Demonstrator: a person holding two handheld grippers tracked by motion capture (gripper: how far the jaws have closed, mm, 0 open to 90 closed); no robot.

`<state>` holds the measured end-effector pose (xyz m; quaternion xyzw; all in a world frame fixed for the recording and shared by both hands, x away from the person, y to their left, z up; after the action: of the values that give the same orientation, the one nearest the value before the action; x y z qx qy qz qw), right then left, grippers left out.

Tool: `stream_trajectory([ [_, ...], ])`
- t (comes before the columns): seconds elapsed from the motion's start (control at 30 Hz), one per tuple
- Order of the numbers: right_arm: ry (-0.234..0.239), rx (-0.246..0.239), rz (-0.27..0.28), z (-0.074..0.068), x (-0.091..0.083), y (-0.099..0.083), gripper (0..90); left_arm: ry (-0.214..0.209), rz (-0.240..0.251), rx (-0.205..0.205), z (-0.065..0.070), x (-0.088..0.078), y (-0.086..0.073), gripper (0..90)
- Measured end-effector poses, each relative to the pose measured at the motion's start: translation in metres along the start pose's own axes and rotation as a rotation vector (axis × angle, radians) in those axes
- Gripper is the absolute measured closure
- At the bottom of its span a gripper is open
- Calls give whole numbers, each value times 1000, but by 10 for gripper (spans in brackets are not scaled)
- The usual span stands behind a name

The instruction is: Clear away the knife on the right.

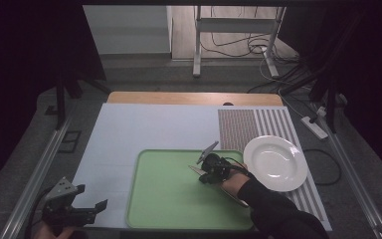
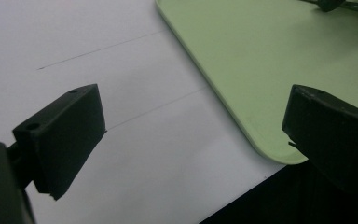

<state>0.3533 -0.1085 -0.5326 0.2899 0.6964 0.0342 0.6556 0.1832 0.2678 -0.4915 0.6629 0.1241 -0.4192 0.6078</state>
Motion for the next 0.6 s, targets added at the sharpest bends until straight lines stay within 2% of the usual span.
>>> stream_trajectory([
  [0.13, -57, 33, -13, 10, -7, -6, 900, -1, 1, -2, 0, 0, 0, 57],
  [0.23, -72, 83, -17, 21, -13, -14, 900, 0, 1, 2, 1, 0, 0, 57],
  [0.3, -80, 113, -20, 27, -18, -20, 900, -1, 1, 0, 1, 0, 0, 57],
  [0.4, -64, 149, -18, 33, -23, -27, 900, -2, 1, -1, 0, 0, 0, 57],
  [0.5, -78, 163, -27, 36, -27, -33, 900, -2, 1, -1, 0, 0, 0, 57],
  [0.6, -72, 187, -26, 39, -31, -39, 900, -2, 2, 0, 0, 0, 0, 57],
])
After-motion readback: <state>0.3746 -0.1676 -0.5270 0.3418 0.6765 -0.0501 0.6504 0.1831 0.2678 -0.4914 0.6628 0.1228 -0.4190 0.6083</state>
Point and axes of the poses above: each handheld gripper's, and its own axes: x roughly forward along the jaws, y roughly out of its top, z roughly to its right, the point moved 3 cm from there along x, roughly forward along the jaws, and after that the axes turned 4 degrees about y, right-handed, at the moved point
